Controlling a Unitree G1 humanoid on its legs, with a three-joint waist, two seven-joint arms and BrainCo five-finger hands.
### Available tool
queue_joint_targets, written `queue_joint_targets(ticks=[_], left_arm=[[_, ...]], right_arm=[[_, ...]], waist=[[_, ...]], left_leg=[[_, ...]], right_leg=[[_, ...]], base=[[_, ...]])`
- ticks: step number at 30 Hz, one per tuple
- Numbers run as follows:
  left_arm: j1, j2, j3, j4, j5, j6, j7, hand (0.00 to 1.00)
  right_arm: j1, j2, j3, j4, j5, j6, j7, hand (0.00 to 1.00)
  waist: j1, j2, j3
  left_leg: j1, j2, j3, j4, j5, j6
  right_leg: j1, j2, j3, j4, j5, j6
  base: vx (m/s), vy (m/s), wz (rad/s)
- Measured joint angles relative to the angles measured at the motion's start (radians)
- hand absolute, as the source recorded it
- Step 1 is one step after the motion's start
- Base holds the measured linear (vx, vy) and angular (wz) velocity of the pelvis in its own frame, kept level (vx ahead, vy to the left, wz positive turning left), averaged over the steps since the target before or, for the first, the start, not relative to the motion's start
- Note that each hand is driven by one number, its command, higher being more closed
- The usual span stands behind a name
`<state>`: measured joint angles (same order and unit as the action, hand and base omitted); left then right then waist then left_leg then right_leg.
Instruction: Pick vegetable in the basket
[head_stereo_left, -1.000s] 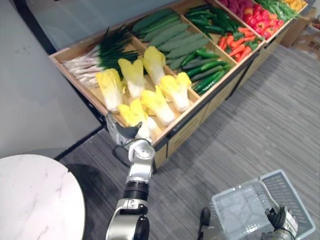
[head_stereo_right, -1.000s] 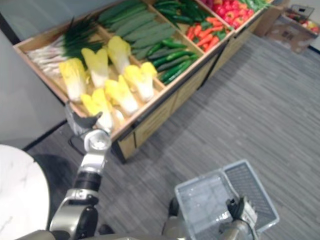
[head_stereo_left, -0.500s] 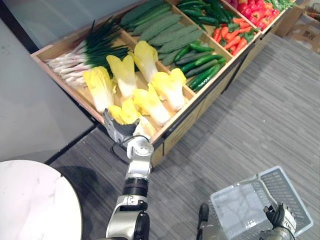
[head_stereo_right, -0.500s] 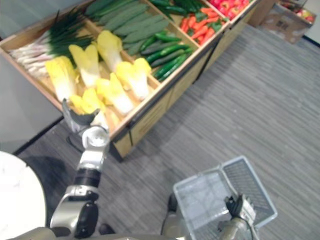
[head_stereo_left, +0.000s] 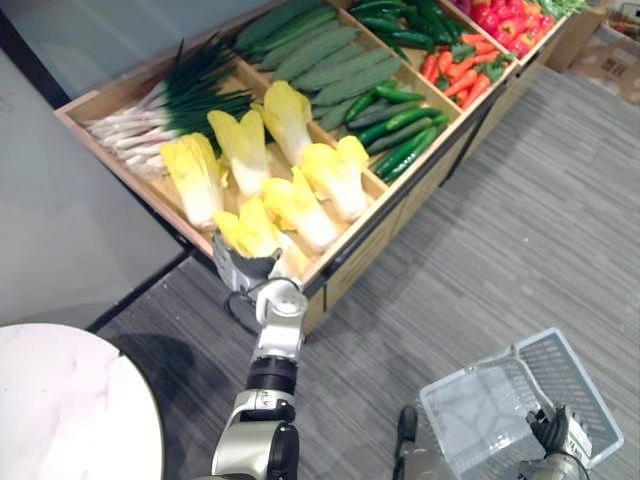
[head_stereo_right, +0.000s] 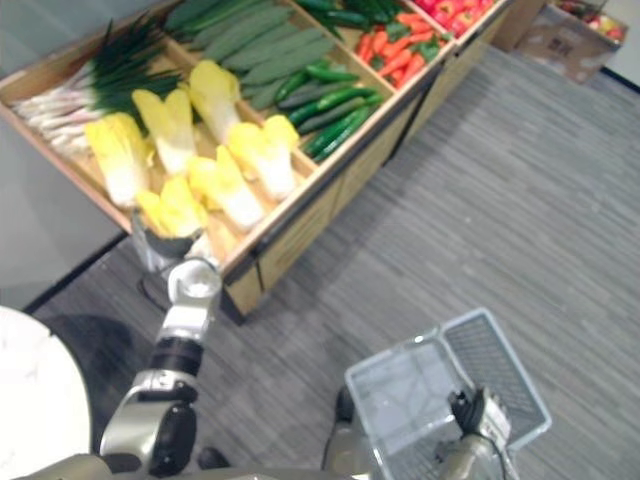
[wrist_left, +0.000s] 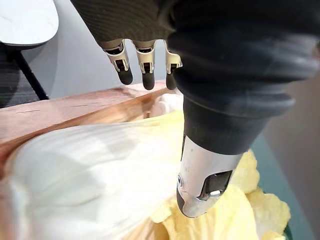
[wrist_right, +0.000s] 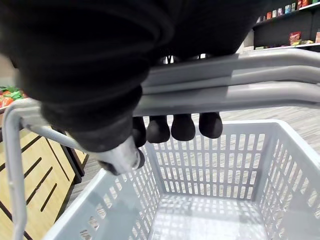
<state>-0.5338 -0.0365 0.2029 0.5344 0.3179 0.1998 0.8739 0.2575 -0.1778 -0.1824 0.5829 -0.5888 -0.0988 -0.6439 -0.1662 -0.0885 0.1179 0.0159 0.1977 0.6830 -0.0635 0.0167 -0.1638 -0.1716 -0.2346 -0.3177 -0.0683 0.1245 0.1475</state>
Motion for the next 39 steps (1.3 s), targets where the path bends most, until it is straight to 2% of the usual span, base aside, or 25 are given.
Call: queue_joint_targets(ticks=[4, 8, 9, 11, 27, 36, 39], left_arm=[[-0.053, 0.004, 0.033, 0.031, -0.001, 0.0, 0.047, 0.0], [-0.063, 0.022, 0.04, 0.052, 0.0, 0.0, 0.06, 0.0], [-0.071, 0.023, 0.041, 0.052, 0.001, 0.001, 0.065, 1.0], [-0.091, 0.033, 0.047, 0.057, 0.002, 0.001, 0.085, 1.0], [-0.142, 0.041, 0.07, 0.127, 0.002, -0.003, 0.102, 1.0], [-0.149, 0.042, 0.071, 0.1, -0.003, -0.017, 0.112, 1.0], [-0.149, 0.034, 0.071, 0.064, -0.051, -0.023, 0.123, 1.0]], right_arm=[[0.0, -0.002, 0.01, -0.02, -0.001, -0.001, -0.001, 1.0], [0.0, -0.006, 0.026, -0.021, 0.0, -0.001, -0.003, 1.0], [-0.001, -0.009, 0.03, -0.023, 0.0, -0.001, -0.005, 1.0], [-0.002, -0.012, 0.034, -0.03, 0.0, -0.001, -0.006, 1.0], [-0.024, -0.034, 0.075, -0.017, -0.002, -0.016, -0.01, 1.0], [-0.024, -0.033, 0.107, -0.014, -0.002, -0.017, -0.019, 1.0], [-0.026, -0.033, 0.109, 0.007, -0.002, -0.018, -0.029, 1.0]], waist=[[-0.001, -0.005, 0.003], [-0.015, -0.009, 0.005], [-0.014, -0.009, 0.005], [-0.013, -0.013, 0.007], [-0.013, -0.025, 0.015], [-0.013, -0.053, 0.03], [-0.019, -0.055, 0.032]], left_leg=[[-0.033, -0.002, 0.019, 0.0, -0.001, -0.001], [-0.038, 0.002, 0.018, 0.0, -0.006, -0.004], [-0.046, 0.003, 0.018, 0.0, -0.014, -0.008], [-0.066, -0.001, 0.018, 0.0, -0.013, -0.007], [-0.059, -0.003, 0.018, -0.001, -0.011, -0.006], [-0.043, -0.004, 0.011, -0.003, -0.01, -0.005], [-0.042, -0.004, -0.007, -0.003, -0.009, -0.005]], right_leg=[[-0.052, 0.004, 0.028, -0.003, 0.02, -0.008], [-0.061, 0.008, 0.035, -0.004, 0.02, -0.008], [-0.073, 0.011, 0.04, -0.004, 0.023, -0.01], [-0.094, 0.01, 0.046, -0.009, 0.034, -0.01], [-0.084, 0.012, 0.051, -0.022, 0.046, -0.013], [-0.063, 0.01, 0.045, -0.025, 0.046, -0.012], [-0.044, 0.008, 0.027, -0.033, 0.046, -0.011]], base=[[-0.08, -0.018, -0.17], [-0.07, -0.023, -0.06], [-0.09, -0.024, -0.12], [-0.08, -0.021, -0.08], [-0.02, -0.006, -0.01], [0.0, 0.0, 0.01], [-0.01, 0.005, 0.15]])
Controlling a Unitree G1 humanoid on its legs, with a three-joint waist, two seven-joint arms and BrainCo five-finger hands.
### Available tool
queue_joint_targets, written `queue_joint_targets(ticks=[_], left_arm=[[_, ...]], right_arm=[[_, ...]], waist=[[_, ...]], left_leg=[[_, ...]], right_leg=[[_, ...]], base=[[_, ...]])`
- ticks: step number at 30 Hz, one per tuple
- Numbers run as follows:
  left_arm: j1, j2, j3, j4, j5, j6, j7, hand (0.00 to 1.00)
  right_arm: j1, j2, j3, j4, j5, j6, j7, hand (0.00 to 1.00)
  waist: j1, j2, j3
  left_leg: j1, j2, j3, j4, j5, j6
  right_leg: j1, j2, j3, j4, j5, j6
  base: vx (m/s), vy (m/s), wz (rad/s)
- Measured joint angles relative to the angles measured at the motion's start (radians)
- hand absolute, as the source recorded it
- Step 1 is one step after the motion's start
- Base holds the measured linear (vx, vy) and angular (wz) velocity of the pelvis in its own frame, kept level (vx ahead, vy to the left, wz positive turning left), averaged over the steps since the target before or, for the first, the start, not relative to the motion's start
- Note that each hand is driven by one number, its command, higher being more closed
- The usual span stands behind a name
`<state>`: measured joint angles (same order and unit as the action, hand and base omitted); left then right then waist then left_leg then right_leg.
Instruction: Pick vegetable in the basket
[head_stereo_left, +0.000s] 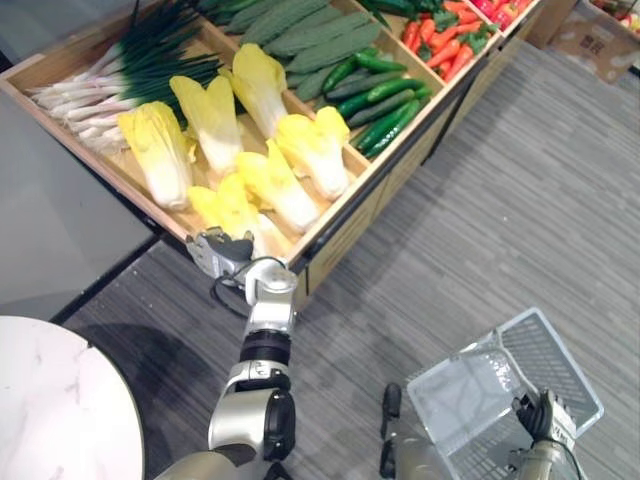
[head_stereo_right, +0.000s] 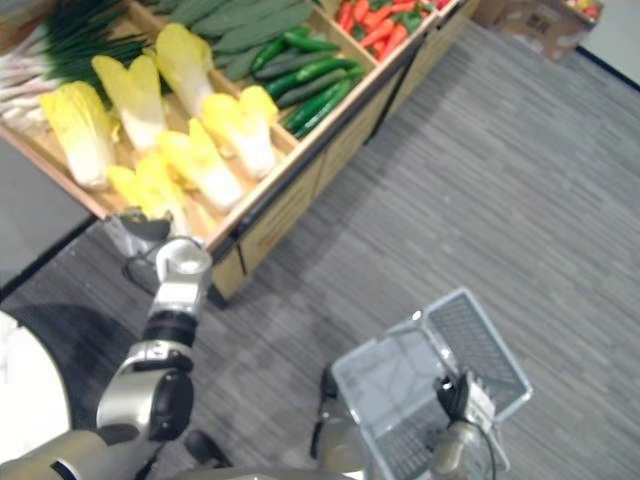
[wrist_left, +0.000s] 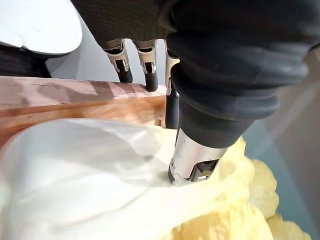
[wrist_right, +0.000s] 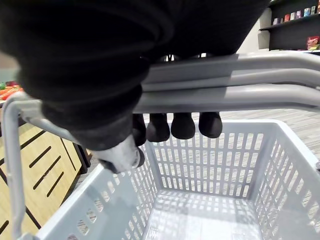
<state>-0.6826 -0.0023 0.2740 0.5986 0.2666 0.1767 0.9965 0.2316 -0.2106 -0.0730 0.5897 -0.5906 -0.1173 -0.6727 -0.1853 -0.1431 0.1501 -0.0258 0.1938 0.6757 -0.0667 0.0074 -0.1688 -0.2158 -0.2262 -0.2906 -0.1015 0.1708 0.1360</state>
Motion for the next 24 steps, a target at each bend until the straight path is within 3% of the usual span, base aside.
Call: queue_joint_targets(ticks=[10, 24], left_arm=[[0.007, -0.033, -0.004, -0.155, -0.025, 0.0, -0.023, 1.0], [0.007, -0.037, -0.1, -0.315, 0.001, -0.017, -0.068, 1.0]], right_arm=[[-0.005, 0.009, 0.0, 0.015, 0.0, 0.0, -0.004, 1.0], [-0.003, 0.012, -0.007, 0.048, 0.001, -0.007, -0.041, 1.0]], waist=[[0.002, -0.007, 0.008], [0.033, -0.002, 0.011]], left_leg=[[0.01, 0.003, -0.03, 0.001, 0.0, 0.0], [0.026, 0.005, -0.056, 0.024, -0.002, 0.0]], right_leg=[[0.033, -0.003, -0.026, -0.001, 0.0, 0.0], [0.069, -0.01, -0.036, -0.001, 0.0, 0.0]], base=[[0.0, 0.007, 0.09], [-0.01, -0.004, 0.02]])
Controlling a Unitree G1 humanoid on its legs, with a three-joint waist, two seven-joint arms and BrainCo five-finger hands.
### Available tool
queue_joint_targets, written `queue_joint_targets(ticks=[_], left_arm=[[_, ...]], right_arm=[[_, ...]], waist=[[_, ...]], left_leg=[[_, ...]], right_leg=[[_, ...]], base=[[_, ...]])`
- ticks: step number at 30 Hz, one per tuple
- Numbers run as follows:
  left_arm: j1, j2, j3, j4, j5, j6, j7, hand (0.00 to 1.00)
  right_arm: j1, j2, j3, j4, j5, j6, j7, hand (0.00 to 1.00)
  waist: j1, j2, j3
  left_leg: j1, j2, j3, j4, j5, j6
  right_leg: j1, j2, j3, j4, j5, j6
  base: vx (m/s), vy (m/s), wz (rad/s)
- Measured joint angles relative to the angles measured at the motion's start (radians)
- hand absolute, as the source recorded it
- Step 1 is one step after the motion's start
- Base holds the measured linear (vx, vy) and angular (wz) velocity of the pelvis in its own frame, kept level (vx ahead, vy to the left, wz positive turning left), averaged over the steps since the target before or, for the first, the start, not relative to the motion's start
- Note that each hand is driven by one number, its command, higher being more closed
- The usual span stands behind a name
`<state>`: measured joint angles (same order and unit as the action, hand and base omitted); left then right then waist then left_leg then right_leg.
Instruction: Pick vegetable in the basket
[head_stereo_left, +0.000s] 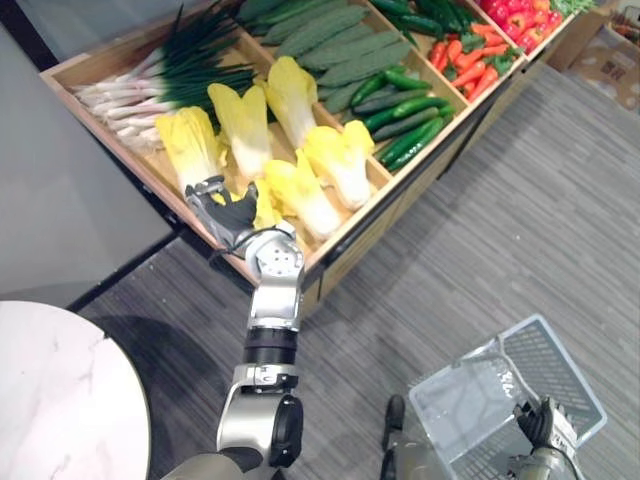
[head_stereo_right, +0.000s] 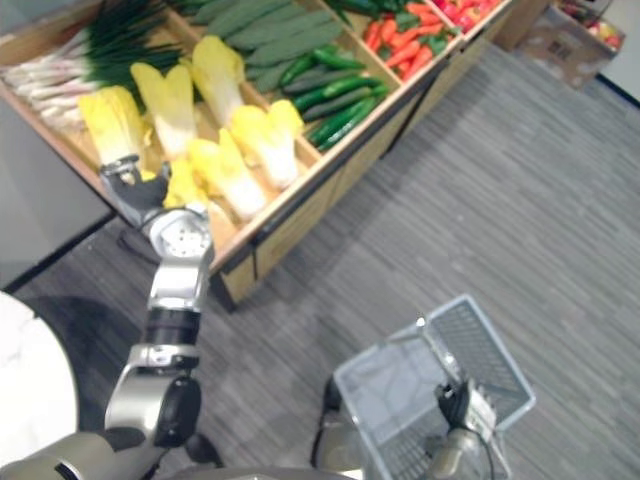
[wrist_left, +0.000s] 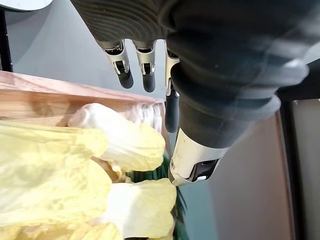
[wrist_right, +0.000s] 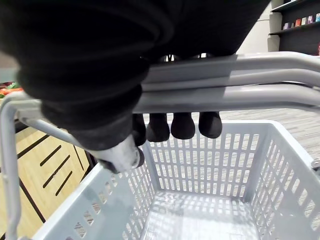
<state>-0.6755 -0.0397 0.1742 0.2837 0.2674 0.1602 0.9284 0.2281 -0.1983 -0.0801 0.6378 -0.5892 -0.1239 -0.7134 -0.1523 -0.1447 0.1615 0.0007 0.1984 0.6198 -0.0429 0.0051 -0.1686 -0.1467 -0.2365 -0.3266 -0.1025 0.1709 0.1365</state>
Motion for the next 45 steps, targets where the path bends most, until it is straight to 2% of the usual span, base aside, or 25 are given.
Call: queue_joint_targets(ticks=[1, 11, 18, 21, 24, 28, 31, 40, 45], left_arm=[[0.0, 0.0, -0.01, -0.001, 0.021, 0.0, -0.002, 0.0], [0.001, -0.013, -0.007, 0.029, 0.019, 0.004, -0.009, 0.0], [0.001, -0.017, 0.036, 0.124, 0.01, 0.039, -0.007, 0.0], [0.001, -0.013, 0.058, 0.156, 0.008, 0.039, -0.005, 0.0], [0.001, 0.001, 0.081, 0.213, -0.029, 0.04, -0.001, 0.0], [-0.001, 0.008, 0.114, 0.242, -0.049, 0.039, 0.027, 0.0], [-0.03, 0.011, 0.13, 0.244, -0.051, 0.038, 0.055, 0.0], [-0.096, 0.078, 0.147, 0.32, -0.051, 0.036, 0.063, 0.0], [-0.119, 0.091, 0.148, 0.341, -0.05, 0.036, 0.067, 0.0]], right_arm=[[0.0, 0.0, -0.002, 0.002, 0.0, -0.001, 0.0, 1.0], [0.009, -0.001, -0.025, 0.006, 0.0, -0.011, -0.002, 1.0], [0.01, -0.002, -0.027, 0.006, 0.0, -0.012, 0.001, 1.0], [0.01, -0.005, -0.025, 0.003, 0.0, -0.012, 0.002, 1.0], [0.01, -0.023, -0.001, -0.006, 0.0, -0.013, 0.003, 1.0], [0.012, -0.028, 0.015, -0.021, 0.0, -0.012, 0.006, 1.0], [0.013, -0.029, 0.025, -0.036, -0.001, -0.012, 0.009, 1.0], [0.008, -0.057, 0.091, -0.056, -0.002, -0.022, 0.01, 1.0], [0.008, -0.058, 0.096, -0.063, -0.002, -0.022, 0.015, 1.0]], waist=[[0.003, 0.0, 0.0], [0.018, 0.014, 0.001], [0.016, 0.017, -0.001], [0.015, 0.017, -0.002], [0.013, 0.018, -0.003], [-0.01, 0.017, -0.003], [-0.011, 0.013, -0.006], [-0.013, -0.01, -0.02], [-0.015, -0.016, -0.019]], left_leg=[[0.0, 0.0, 0.0, 0.0, 0.0, 0.0], [0.0, 0.0, -0.002, 0.002, 0.0, 0.0], [0.001, 0.0, -0.001, -0.009, -0.002, -0.002], [0.0, -0.002, 0.005, -0.013, -0.002, -0.002], [0.0, -0.004, 0.023, -0.025, 0.0, -0.003], [0.0, 0.0, 0.025, -0.026, 0.0, -0.003], [-0.015, 0.0, 0.026, -0.025, -0.001, -0.003], [-0.046, 0.005, 0.033, -0.025, 0.001, -0.005], [-0.05, 0.006, 0.039, -0.026, 0.004, -0.007]], right_leg=[[0.0, 0.0, 0.0, 0.0, 0.0, 0.0], [0.0, 0.0, 0.001, 0.0, 0.0, 0.0], [-0.01, 0.005, 0.01, 0.0, 0.0, 0.0], [-0.023, 0.007, 0.025, 0.0, 0.0, 0.0], [-0.043, 0.013, 0.046, 0.001, 0.0, 0.0], [-0.048, 0.019, 0.052, 0.0, 0.0, 0.0], [-0.068, 0.02, 0.06, 0.001, 0.0, 0.0], [-0.113, 0.029, 0.082, 0.002, 0.009, -0.009], [-0.123, 0.032, 0.09, 0.002, 0.014, -0.013]], base=[[-0.05, -0.006, 0.0], [-0.06, -0.008, 0.0], [-0.07, -0.014, -0.04], [-0.06, -0.01, -0.11], [-0.03, -0.011, -0.18], [0.0, -0.01, -0.08], [-0.01, -0.009, -0.07], [-0.05, -0.015, -0.05], [-0.04, -0.008, -0.05]])
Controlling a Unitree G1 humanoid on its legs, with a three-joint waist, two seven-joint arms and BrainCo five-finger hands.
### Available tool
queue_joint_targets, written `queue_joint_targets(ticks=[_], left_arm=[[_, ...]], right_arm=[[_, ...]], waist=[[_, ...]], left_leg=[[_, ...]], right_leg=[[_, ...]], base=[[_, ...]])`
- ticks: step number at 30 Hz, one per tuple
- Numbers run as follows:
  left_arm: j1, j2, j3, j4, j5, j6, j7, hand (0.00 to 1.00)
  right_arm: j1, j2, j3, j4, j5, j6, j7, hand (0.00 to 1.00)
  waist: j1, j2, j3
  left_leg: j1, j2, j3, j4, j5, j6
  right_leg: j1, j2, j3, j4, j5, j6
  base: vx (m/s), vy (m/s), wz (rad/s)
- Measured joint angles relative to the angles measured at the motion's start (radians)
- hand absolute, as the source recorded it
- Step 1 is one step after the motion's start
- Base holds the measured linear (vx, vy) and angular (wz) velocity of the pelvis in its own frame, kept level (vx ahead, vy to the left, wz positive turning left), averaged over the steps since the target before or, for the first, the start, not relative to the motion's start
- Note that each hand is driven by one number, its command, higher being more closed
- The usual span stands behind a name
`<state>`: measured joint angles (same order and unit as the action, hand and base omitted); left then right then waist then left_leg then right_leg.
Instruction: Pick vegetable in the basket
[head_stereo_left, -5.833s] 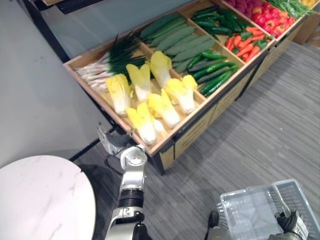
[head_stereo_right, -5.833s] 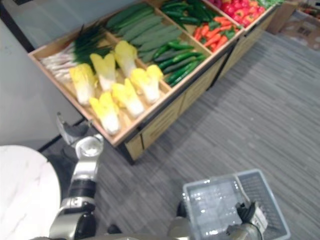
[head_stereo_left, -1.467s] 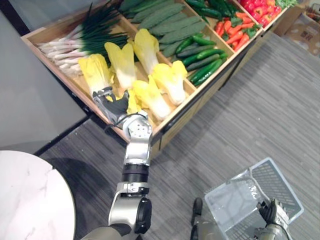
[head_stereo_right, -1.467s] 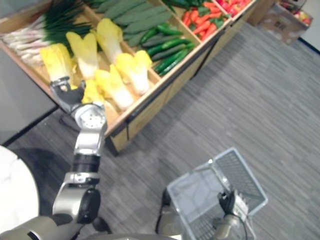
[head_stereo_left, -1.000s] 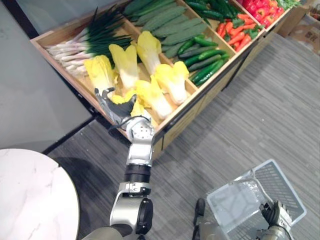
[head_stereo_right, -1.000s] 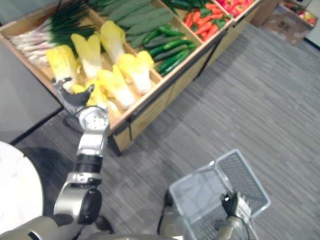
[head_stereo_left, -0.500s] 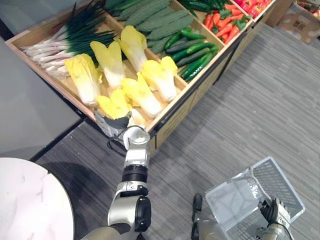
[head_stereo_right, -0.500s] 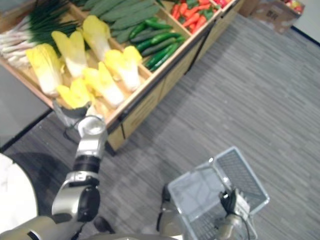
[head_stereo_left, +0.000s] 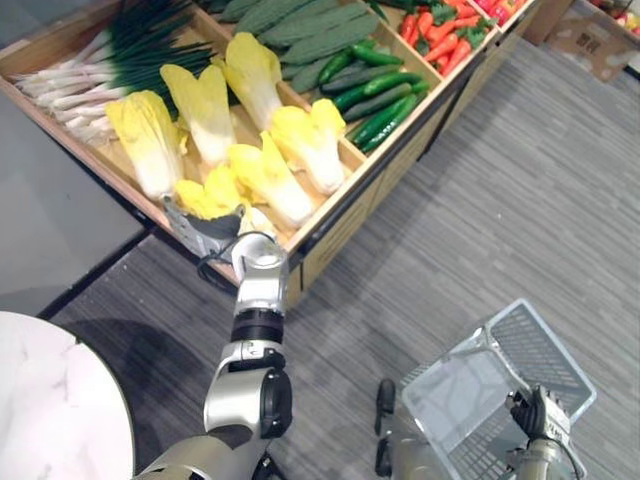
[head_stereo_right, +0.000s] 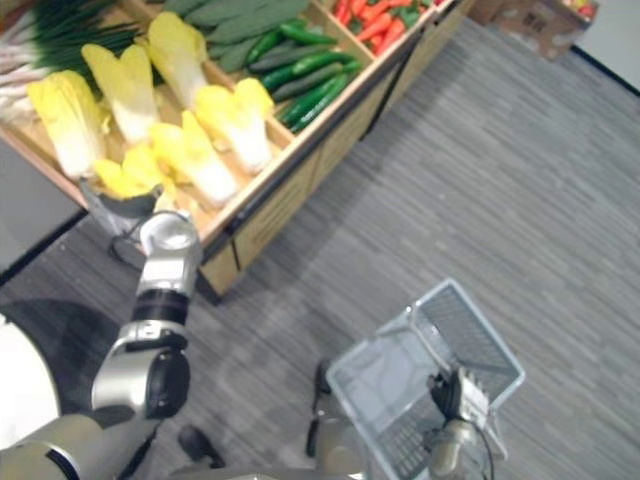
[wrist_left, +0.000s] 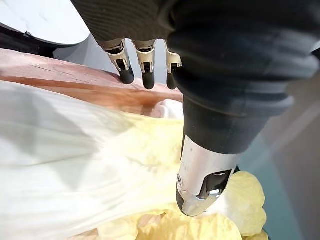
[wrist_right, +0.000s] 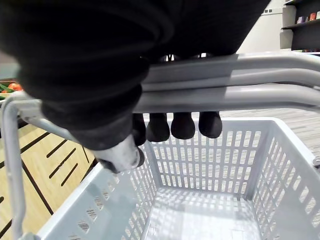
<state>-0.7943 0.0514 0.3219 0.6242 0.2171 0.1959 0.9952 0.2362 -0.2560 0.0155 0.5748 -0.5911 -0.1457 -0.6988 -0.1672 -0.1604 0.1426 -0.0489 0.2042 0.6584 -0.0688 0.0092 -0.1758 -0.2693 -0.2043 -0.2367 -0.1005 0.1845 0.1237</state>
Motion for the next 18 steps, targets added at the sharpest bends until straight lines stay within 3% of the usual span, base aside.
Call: queue_joint_targets(ticks=[11, 15, 18], left_arm=[[-0.011, 0.002, -0.013, 0.0, 0.031, -0.012, -0.002, 0.0], [-0.01, -0.001, -0.015, 0.054, 0.021, 0.0, -0.079, 0.0], [-0.01, 0.01, -0.036, 0.054, 0.023, 0.003, -0.066, 0.0]], right_arm=[[-0.022, 0.002, 0.032, 0.012, 0.0, -0.001, 0.005, 1.0], [-0.03, 0.004, 0.039, 0.012, 0.0, -0.006, 0.008, 1.0], [-0.031, 0.011, 0.043, 0.011, -0.002, -0.008, 0.01, 1.0]], waist=[[-0.011, -0.029, 0.001], [-0.022, -0.037, 0.004], [-0.023, -0.049, 0.005]], left_leg=[[0.0, -0.001, -0.005, -0.001, 0.001, 0.0], [0.002, -0.001, -0.003, 0.0, 0.0, 0.0], [0.008, 0.0, 0.011, 0.0, 0.0, 0.0]], right_leg=[[0.003, -0.002, -0.003, 0.0, 0.001, 0.0], [0.004, -0.001, 0.0, -0.001, 0.005, -0.005], [0.001, 0.002, 0.011, -0.003, 0.017, -0.011]], base=[[0.0, 0.0, 0.0], [0.0, 0.004, -0.02], [-0.01, 0.011, -0.12]])
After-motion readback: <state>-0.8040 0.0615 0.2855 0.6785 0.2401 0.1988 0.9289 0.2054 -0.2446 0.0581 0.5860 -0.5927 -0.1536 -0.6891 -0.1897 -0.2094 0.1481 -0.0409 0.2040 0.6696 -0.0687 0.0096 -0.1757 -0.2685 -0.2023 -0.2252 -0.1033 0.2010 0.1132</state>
